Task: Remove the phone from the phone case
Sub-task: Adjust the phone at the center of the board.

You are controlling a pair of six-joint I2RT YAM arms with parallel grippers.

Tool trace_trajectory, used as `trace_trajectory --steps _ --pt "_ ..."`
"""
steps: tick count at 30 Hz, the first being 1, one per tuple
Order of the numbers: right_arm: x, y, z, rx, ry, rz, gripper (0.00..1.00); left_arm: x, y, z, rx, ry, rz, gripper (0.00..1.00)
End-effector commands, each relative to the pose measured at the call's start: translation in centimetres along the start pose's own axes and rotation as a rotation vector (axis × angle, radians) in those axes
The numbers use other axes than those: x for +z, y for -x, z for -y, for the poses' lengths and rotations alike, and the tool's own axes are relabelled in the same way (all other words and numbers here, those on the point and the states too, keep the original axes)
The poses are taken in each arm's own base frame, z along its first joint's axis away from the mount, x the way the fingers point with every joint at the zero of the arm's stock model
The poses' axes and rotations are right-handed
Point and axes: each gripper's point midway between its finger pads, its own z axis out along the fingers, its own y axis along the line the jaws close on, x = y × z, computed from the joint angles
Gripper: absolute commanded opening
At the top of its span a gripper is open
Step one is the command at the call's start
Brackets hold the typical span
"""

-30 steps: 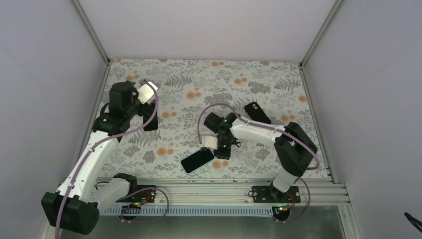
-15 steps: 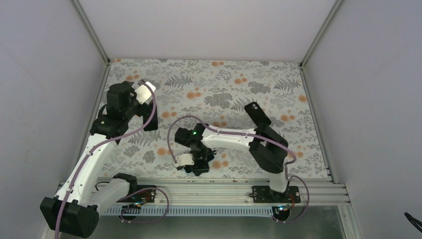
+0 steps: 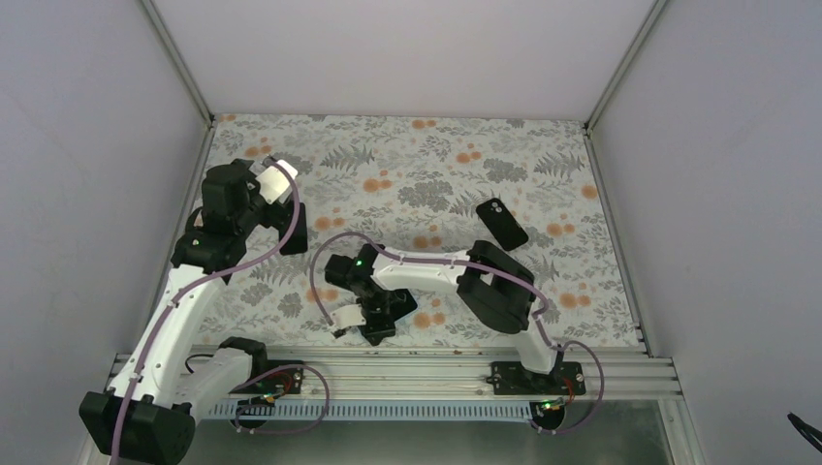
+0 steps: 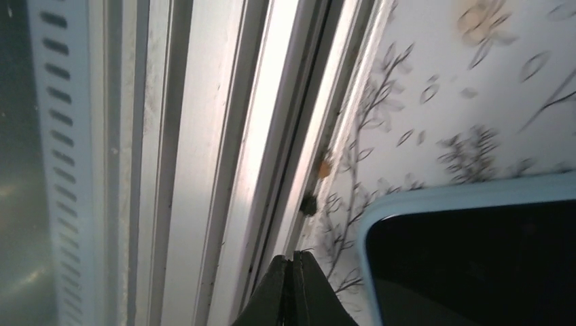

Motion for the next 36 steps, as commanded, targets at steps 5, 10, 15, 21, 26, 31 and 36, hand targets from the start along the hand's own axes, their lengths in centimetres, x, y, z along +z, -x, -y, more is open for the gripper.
trace_trajectory --steps 5,10,15,21,26,31,36 --pt "-1.0 1.1 5.1 0.021 -0.119 0.038 0.04 0.2 -0.1 0.4 -0.013 -0.018 0.017 1.0" --pt "-1.9 0.2 7.4 0.063 -0.144 0.07 0.04 0.0 -0.4 0.4 -0.008 -0.014 0.016 1.0" --pt "-3.3 0.3 6.0 0.044 -0.102 0.119 0.04 -0.1 -0.7 0.4 -0.01 -0.012 0.014 1.0" --pt "-2.8 -0.2 6.4 0.05 -0.128 0.113 0.04 0.3 -0.8 0.5 -0.026 -0.02 0.016 1.0" --pt "-3.8 1.0 4.1 0.009 -0.038 0.147 0.04 0.2 -0.8 0.5 -0.031 -0.022 0.013 1.0" --pt "-5.1 1.4 0.0 -0.046 0.109 0.189 0.04 0.3 -1.3 0.6 -0.022 -0.018 0.002 1.0" --pt "-2.9 1.5 -1.7 -0.067 0.14 0.131 0.04 0.5 -1.2 0.9 -0.04 -0.031 0.01 1.0"
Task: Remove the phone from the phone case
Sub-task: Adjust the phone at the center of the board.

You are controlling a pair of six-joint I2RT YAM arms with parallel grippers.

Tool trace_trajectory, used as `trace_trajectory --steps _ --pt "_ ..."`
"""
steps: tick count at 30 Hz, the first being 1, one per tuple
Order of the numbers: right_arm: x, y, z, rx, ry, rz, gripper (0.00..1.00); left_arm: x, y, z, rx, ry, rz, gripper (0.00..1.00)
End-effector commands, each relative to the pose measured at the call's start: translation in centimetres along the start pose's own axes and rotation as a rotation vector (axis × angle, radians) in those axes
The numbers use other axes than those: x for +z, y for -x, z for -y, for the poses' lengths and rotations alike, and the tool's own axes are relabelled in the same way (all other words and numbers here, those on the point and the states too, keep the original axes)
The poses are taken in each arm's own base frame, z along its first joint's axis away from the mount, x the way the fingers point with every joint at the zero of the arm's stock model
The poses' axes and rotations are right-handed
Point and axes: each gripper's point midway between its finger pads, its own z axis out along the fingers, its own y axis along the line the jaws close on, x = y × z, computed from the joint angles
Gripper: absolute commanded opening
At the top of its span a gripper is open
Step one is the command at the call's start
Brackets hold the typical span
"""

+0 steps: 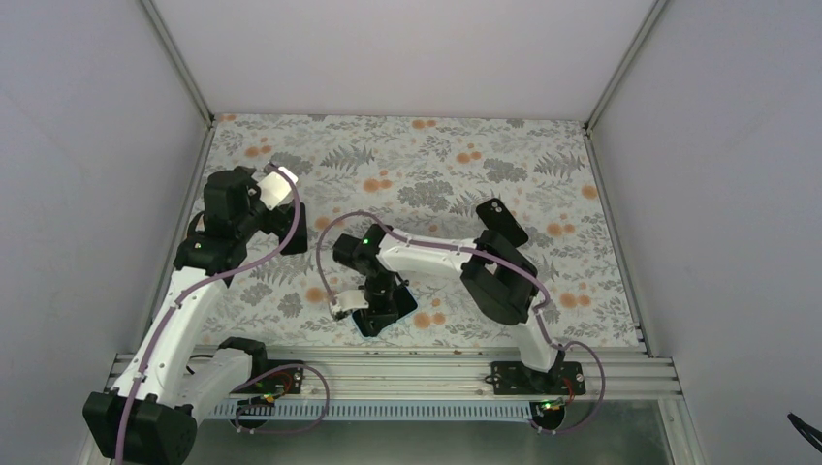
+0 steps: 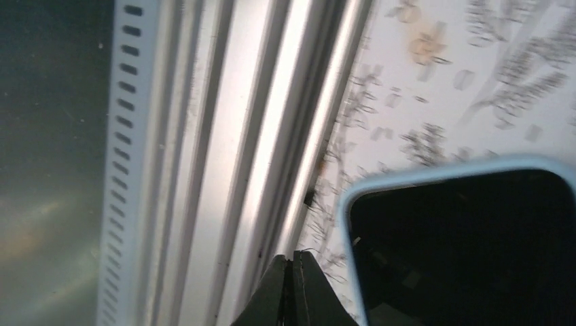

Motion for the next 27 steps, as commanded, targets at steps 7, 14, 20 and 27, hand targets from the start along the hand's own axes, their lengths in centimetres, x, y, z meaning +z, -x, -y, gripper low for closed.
trace_trajectory --steps 7,14,20,27 --pt "2.9 0.7 -2.1 -0.056 0.052 -0.053 0.04 0.2 0.1 0.0 -0.03 -0.002 0.024 1.0" --pt "4.1 -0.2 -0.3 -0.03 -0.007 -0.098 0.04 -0.1 -0.1 -0.1 -0.028 0.007 0.028 1.0" --pt "4.5 -0.6 1.8 -0.013 -0.099 -0.127 0.04 -0.4 -0.1 -0.2 -0.031 0.012 0.032 1.0" --pt "2.9 -0.1 5.6 -0.001 -0.306 -0.101 0.04 -0.9 0.0 -0.6 -0.027 0.031 0.039 1.0"
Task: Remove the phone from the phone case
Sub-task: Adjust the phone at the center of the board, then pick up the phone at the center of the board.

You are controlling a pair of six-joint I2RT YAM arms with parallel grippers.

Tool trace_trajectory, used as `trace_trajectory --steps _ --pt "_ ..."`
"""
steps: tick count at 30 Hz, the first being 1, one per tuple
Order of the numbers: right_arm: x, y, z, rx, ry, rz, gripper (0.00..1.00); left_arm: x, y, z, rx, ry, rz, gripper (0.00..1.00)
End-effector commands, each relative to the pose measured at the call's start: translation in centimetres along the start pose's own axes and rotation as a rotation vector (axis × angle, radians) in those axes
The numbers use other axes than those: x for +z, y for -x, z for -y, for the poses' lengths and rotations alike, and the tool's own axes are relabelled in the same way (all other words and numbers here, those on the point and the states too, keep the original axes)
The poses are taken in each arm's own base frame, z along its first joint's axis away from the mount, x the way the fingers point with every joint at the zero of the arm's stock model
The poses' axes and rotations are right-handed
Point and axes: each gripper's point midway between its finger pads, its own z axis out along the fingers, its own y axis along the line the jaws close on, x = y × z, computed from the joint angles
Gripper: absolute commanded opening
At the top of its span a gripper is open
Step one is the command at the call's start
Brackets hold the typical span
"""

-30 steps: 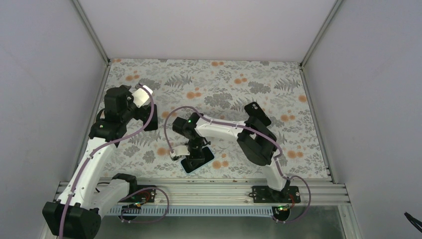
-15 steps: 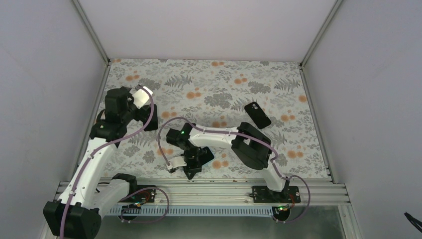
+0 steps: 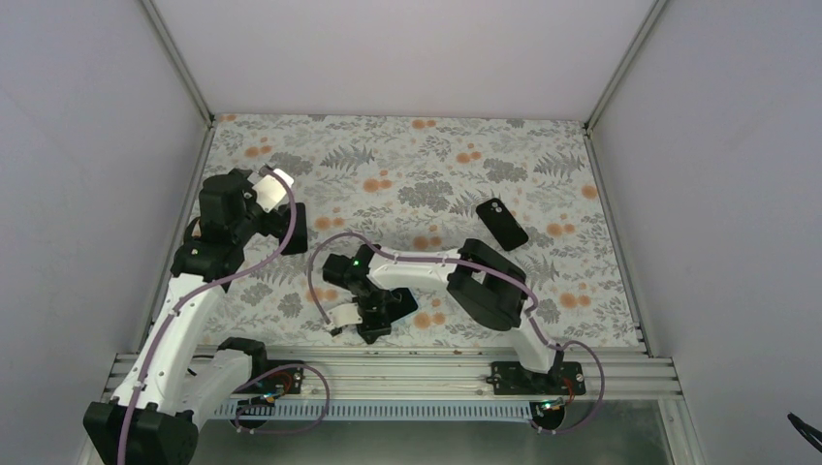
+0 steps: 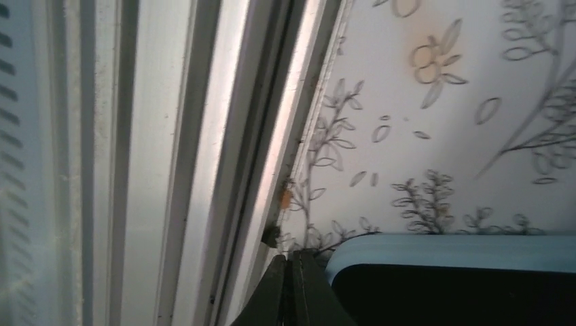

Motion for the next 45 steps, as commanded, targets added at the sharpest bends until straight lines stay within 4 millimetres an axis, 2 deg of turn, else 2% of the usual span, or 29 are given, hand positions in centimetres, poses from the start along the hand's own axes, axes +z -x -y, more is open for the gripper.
trace_trajectory --steps 1,4,10,14,16,18,19,20,21,22,27,32,37,41,45 --pt "-0.9 -0.1 5.1 0.032 -0.232 0.007 0.04 -0.5 0.5 -0.4 -0.005 0.017 0.03 1.0" --pt "-2.1 -0.2 7.1 0.067 -0.291 0.031 0.04 -0.5 0.6 -0.4 -0.008 0.011 0.034 1.0" --pt "-4.9 -1.8 11.1 0.136 -0.391 0.082 0.04 -0.5 0.5 -0.3 -0.01 0.006 0.031 1.0" --pt "-6.2 -2.5 12.3 0.158 -0.404 0.111 0.04 -0.5 0.4 -0.2 -0.011 0.006 0.031 1.0" --pt "-6.4 -2.3 11.1 0.147 -0.327 0.142 0.04 -0.4 0.3 -0.2 -0.012 0.005 0.029 1.0" --pt "-6.9 -1.6 8.3 0.108 -0.186 0.191 0.32 -0.4 0.2 -0.1 -0.012 0.004 0.027 1.0" --pt "-7.4 -1.3 7.4 0.099 -0.156 0.212 0.51 -0.4 0.2 -0.1 -0.011 0.005 0.028 1.0" --pt "-8.0 -1.2 6.8 0.098 -0.145 0.238 0.78 -0.4 0.2 -0.2 -0.011 0.006 0.027 1.0" --pt "-8.9 -0.9 6.2 0.096 -0.151 0.27 0.97 -0.3 0.1 -0.1 -0.01 0.006 0.027 1.0" --pt "-9.4 -1.1 5.9 0.1 -0.164 0.285 0.99 -0.3 0.1 -0.1 -0.01 0.005 0.027 1.0" --pt "-10.0 -3.5 8.0 0.262 -0.286 0.224 1.0 -0.1 0.1 -0.1 -0.019 0.001 0.029 1.0" --pt "-10.2 -6.0 8.9 0.395 -0.305 0.221 1.0 0.1 0.3 0.0 -0.035 -0.005 0.033 1.0" --pt "-10.3 -9.5 10.6 0.536 -0.349 0.208 1.0 0.3 0.1 0.0 -0.043 -0.009 0.024 1.0" --pt "-10.6 -11.1 10.9 0.574 -0.36 0.218 1.0 0.2 0.1 0.1 -0.048 -0.012 0.023 1.0" --pt "-9.7 -11.8 10.6 0.598 -0.334 0.2 1.0 0.2 0.2 0.1 -0.056 -0.013 0.025 1.0"
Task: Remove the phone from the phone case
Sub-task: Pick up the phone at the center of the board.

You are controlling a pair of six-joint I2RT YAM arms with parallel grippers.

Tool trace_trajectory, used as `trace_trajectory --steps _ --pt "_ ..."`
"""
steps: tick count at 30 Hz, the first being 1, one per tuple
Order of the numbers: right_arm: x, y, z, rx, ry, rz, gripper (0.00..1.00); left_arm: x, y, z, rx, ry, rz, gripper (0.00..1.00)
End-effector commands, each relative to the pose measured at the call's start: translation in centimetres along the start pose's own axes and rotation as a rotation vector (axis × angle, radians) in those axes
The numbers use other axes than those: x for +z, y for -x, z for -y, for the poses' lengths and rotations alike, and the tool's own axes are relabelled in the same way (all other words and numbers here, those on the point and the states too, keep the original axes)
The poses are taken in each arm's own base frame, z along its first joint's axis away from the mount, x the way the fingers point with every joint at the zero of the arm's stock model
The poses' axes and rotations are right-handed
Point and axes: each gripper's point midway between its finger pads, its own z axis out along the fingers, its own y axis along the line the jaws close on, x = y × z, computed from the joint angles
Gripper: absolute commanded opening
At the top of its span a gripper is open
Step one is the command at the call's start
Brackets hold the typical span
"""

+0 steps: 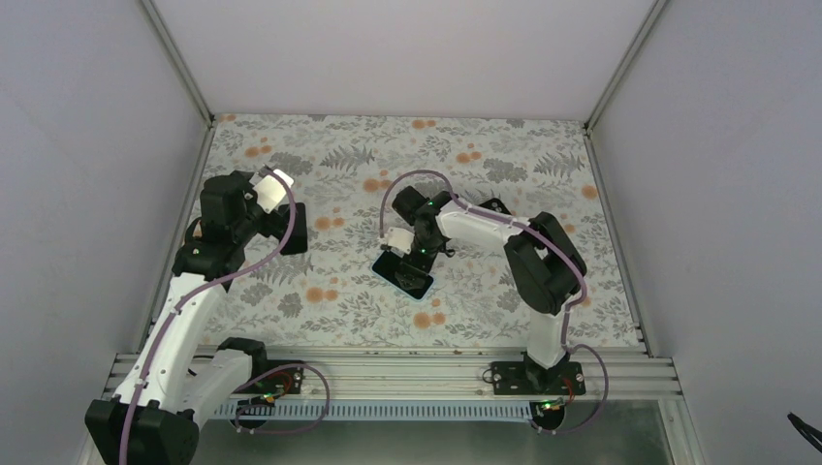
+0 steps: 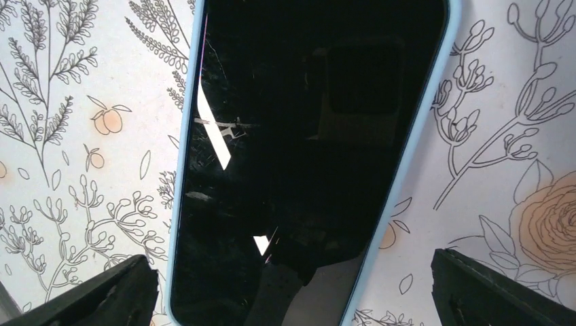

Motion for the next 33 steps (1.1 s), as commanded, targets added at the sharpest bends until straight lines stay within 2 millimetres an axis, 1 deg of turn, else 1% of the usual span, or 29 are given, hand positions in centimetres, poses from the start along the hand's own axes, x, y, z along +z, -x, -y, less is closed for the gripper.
trace_trajectory --steps 1,4,8,11,15,17,22,24,26,30,33 --pt "-0.3 -0.3 -0.1 0.029 -0.007 0.009 1.0 -0.1 0.6 -0.3 -0.026 0.003 0.024 1.0" --pt "0.6 -1.1 0.1 0.049 0.012 -0.017 1.0 -0.1 0.5 -0.3 -0.028 0.002 0.021 1.0" --pt "1.5 -1.5 -0.5 0.052 0.06 -0.036 1.0 -0.1 0.4 -0.3 -0.026 0.003 0.017 1.0" --pt "1.7 -1.0 -0.9 0.059 0.098 -0.033 1.0 -0.1 0.3 -0.2 -0.028 0.003 0.014 1.0" --pt "2.3 -0.6 -0.7 0.081 0.115 -0.045 1.0 0.1 0.2 -0.2 -0.032 0.003 0.009 1.0" --pt "2.4 0.0 -0.8 0.09 0.13 -0.051 1.0 0.2 0.1 -0.2 -0.035 0.001 0.007 1.0" --pt "3.1 0.9 -1.6 0.077 0.137 -0.082 1.0 0.3 0.0 -0.1 -0.04 -0.001 0.002 1.0" --pt "3.8 0.8 -1.4 0.071 0.1 -0.107 1.0 0.3 0.0 -0.1 -0.039 0.0 0.002 1.0" --pt "4.8 0.1 -1.1 0.055 0.042 -0.146 1.0 0.4 -0.3 0.0 -0.039 -0.001 -0.004 1.0" --pt "6.2 -1.2 -1.4 0.039 0.008 -0.205 1.0 0.5 -0.6 0.1 -0.037 0.0 -0.01 1.0" --pt "6.9 -1.6 -1.7 0.023 -0.008 -0.229 1.0 0.6 -0.7 0.2 -0.038 -0.001 -0.01 1.0"
